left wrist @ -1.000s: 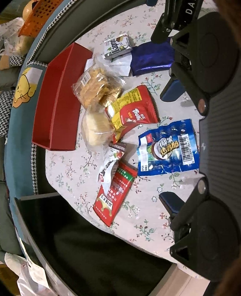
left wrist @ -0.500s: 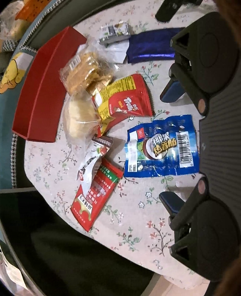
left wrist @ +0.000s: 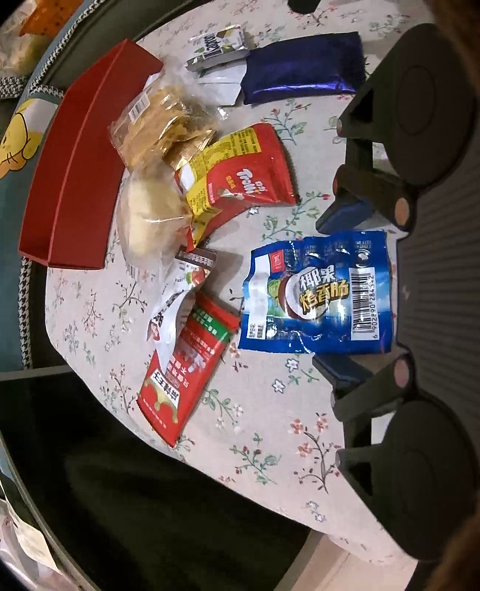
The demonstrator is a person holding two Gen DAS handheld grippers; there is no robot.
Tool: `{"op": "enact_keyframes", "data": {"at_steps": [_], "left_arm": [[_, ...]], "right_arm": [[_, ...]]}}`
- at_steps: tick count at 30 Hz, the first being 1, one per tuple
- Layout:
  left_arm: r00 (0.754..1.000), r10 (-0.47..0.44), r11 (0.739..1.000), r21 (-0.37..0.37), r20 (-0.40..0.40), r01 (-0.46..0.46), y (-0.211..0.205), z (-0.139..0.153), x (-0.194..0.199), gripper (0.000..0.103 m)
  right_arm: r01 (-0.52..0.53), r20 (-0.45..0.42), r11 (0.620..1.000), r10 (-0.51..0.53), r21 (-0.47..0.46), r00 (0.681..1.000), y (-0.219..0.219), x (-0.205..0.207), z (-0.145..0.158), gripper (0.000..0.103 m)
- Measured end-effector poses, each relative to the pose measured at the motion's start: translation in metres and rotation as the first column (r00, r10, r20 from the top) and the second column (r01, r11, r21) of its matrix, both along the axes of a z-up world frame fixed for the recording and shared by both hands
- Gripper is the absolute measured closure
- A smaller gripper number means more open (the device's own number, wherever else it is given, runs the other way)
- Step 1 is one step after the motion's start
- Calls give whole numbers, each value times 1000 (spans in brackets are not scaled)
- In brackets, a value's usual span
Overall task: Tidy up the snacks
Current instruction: 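Move the left tool to the blue coconut packet while the right tool approaches the shiny blue wrapper, then grasp the blue coconut packet with the left tool while the right tool grasps the shiny blue wrapper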
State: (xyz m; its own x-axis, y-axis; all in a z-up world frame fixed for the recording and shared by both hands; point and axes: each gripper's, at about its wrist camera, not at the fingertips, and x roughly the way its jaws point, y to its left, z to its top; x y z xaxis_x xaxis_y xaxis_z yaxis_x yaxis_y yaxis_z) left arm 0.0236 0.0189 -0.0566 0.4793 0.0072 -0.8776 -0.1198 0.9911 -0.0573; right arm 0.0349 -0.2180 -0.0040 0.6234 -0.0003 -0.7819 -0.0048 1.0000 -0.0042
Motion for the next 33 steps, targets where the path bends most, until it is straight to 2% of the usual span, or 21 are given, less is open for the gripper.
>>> {"op": "enact_keyframes", "data": {"at_steps": [5,11,16,18,21,22,24,26,28,31,33], "left_arm": [[1000,1,999,-44,-5,-1,7,1,0,15],[999,-45,998,-36,-1,45,1,0,-2,15],[998,-59,998,-19,0,59,-1,-1,-1,14],[998,-61,998,-16,-2,61,-2,-1,-1,14],[998,-68,998,-4,0,68,-5,-2,-2,14],[997,-72,997,-1,1,72,-6,-2,-1,11],[996,-84,996,2,-1,84,-7,-4,0,6],[995,-98,995,17,-3,98,-10,-5,1,4],[995,-100,995,22,-2,100,-11,-5,0,4],[995,-98,995,27,0,98,-11,-4,0,7],[995,-102,994,23,2,102,-11,-3,0,14]], "right_arm": [[7,-37,1000,-7,-15,999,1,7,-9,14],[-45,-93,999,47,28,995,18,21,-20,14],[-75,-137,996,68,-48,988,39,34,-39,13],[-80,-168,995,70,-51,983,41,39,-49,11],[-87,-160,994,74,-72,984,45,41,-50,11],[-87,-161,994,75,-69,984,44,40,-49,11],[-97,-157,993,85,-73,984,43,40,-49,13],[-120,-150,989,107,-80,983,44,37,-47,24],[-146,-143,986,133,-86,981,45,34,-45,30],[-170,-135,981,156,-98,978,47,30,-42,33],[-186,-136,977,171,-101,976,49,26,-40,35]]}}
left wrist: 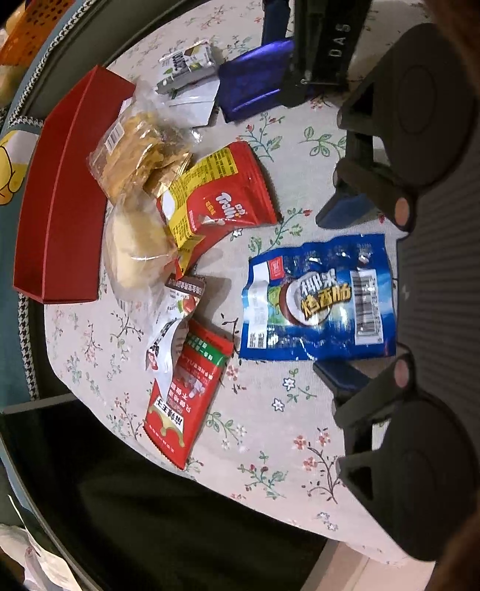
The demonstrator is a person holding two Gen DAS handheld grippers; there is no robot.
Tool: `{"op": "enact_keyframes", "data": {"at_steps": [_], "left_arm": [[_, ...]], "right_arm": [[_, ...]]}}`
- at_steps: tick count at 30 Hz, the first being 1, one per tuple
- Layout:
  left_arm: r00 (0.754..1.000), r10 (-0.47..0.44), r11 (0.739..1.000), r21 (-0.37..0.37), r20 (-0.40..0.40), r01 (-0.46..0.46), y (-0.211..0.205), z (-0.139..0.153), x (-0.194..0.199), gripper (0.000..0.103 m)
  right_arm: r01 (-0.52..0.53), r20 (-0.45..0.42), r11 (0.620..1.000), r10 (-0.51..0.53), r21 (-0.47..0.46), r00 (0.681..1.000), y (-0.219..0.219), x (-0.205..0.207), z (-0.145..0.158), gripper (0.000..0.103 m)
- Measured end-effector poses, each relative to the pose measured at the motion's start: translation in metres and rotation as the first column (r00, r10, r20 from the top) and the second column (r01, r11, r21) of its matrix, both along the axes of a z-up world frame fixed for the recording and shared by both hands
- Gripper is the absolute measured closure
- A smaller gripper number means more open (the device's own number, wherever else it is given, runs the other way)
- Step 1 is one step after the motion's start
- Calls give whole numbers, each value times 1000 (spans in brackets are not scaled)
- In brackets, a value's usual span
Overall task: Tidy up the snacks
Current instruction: 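Grasp the blue coconut packet with the left tool while the right tool grasps the shiny blue wrapper, then lift both held packets and carry them over the red tray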
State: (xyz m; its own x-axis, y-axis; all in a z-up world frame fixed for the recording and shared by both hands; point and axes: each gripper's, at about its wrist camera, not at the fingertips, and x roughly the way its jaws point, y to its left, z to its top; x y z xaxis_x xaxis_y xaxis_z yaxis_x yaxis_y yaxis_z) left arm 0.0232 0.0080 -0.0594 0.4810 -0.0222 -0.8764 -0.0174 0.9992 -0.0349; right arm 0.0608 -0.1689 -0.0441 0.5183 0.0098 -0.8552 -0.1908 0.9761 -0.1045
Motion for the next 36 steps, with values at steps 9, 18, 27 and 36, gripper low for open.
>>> {"op": "enact_keyframes", "data": {"at_steps": [9,18,27,36], "left_arm": [[1000,-4,1000,-28,-1,4,1,2,-1,14],[1000,-18,999,-48,11,19,-7,8,-5,14],[998,-27,998,-63,56,30,-12,22,-10,14],[997,-11,998,-62,78,16,-11,25,-10,15]], "right_arm": [[-50,32,999,51,-21,998,8,-15,9,37],[-52,81,999,52,1,995,6,-18,24,37],[-48,118,998,44,33,992,2,-21,36,37],[-41,138,998,34,48,990,-2,-21,43,37]]}}
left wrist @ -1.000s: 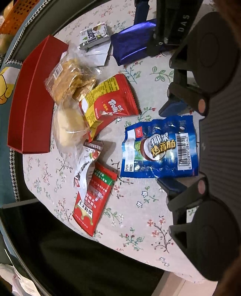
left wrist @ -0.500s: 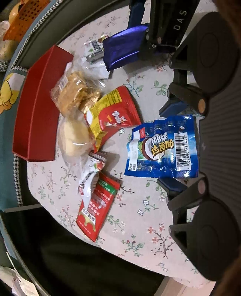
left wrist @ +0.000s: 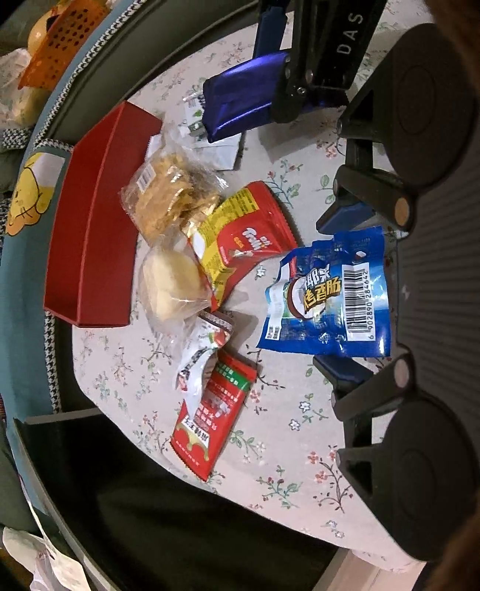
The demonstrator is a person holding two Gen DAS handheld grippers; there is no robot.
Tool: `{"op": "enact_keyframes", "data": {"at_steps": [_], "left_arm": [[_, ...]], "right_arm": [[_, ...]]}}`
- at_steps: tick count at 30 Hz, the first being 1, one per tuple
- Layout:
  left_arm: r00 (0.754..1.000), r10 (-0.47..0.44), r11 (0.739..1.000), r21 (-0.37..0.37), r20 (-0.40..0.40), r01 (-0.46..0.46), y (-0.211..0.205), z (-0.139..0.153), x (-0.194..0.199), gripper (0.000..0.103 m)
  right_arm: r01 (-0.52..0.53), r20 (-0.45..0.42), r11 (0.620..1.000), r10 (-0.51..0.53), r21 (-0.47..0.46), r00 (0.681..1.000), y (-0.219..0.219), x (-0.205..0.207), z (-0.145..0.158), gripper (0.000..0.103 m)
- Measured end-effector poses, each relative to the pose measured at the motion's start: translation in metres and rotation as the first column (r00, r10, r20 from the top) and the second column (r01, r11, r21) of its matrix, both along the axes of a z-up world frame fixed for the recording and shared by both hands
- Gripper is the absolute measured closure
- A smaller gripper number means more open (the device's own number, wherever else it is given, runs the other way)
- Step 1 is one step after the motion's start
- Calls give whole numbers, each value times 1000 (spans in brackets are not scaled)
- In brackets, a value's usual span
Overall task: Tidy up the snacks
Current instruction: 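Lift both held packets and carry them over the red tray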
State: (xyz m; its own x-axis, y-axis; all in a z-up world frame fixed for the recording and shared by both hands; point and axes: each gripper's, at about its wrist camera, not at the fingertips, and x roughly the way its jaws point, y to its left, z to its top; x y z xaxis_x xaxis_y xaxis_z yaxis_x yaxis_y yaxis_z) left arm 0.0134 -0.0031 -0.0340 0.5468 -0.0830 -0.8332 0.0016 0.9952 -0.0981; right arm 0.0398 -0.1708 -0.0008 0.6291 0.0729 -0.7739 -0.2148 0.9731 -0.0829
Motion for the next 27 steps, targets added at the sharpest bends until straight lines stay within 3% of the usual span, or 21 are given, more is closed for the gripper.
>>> {"op": "enact_keyframes", "data": {"at_steps": [6,16,27], "left_arm": [[999,22,999,-35,42,-20,3,16,-5,15],[996,41,999,4,80,-42,3,37,-9,15],[998,56,998,-38,20,-55,10,31,-17,15]], "right_arm": [[0,26,1000,0,22,1000,-2,-1,10,37],[35,98,996,-43,81,994,-18,-7,35,37],[47,91,994,-56,101,994,-26,-12,35,36]]}}
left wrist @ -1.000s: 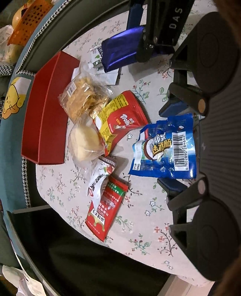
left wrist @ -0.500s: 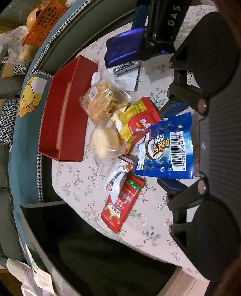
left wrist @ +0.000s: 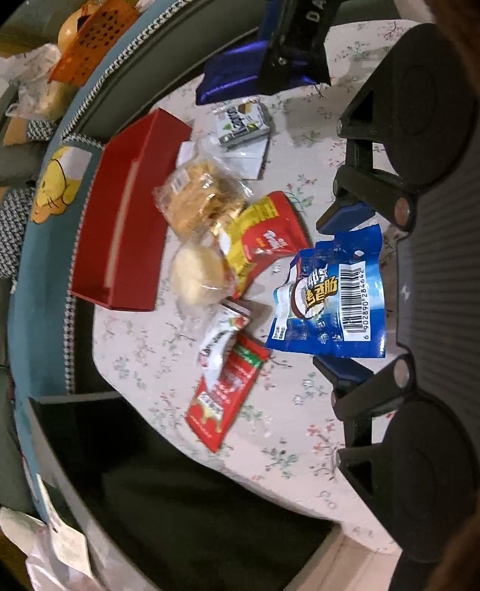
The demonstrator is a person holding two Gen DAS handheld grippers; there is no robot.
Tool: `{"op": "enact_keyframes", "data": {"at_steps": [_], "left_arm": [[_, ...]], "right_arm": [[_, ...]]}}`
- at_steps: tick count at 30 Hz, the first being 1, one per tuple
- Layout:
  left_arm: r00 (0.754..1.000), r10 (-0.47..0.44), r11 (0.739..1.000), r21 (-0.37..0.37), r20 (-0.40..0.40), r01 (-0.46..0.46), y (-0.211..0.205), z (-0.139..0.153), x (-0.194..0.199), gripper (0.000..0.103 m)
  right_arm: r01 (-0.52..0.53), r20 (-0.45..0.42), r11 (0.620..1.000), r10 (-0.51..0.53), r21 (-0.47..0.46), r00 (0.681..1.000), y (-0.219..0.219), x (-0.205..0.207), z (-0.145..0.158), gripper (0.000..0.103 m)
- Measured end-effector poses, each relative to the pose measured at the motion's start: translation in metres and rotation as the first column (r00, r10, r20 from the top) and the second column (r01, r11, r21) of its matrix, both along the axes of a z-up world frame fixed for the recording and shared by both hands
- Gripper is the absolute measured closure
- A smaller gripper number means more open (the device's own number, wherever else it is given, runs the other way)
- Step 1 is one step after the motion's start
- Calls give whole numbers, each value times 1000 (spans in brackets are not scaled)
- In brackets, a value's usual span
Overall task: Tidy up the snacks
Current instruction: 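Lift both held packets and carry them over the red tray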
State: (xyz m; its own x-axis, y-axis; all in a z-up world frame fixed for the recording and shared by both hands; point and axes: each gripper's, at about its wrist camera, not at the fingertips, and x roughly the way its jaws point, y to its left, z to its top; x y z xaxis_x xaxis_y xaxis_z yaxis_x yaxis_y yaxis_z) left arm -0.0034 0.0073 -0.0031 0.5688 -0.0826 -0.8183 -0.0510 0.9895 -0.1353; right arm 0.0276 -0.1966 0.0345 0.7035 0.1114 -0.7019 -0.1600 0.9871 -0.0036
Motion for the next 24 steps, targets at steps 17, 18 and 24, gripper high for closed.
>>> {"op": "enact_keyframes", "data": {"at_steps": [17,18,24], "left_arm": [[990,-3,996,-86,141,16,-4,48,59,15],[988,-5,997,-80,155,17,-6,52,67,15],[977,-8,996,-81,212,26,-20,62,114,15]], "right_arm": [[-18,53,1000,17,2,998,17,33,20,36],[-8,45,1000,8,7,999,16,41,18,36],[16,39,1000,-17,14,999,10,76,21,36]]}}
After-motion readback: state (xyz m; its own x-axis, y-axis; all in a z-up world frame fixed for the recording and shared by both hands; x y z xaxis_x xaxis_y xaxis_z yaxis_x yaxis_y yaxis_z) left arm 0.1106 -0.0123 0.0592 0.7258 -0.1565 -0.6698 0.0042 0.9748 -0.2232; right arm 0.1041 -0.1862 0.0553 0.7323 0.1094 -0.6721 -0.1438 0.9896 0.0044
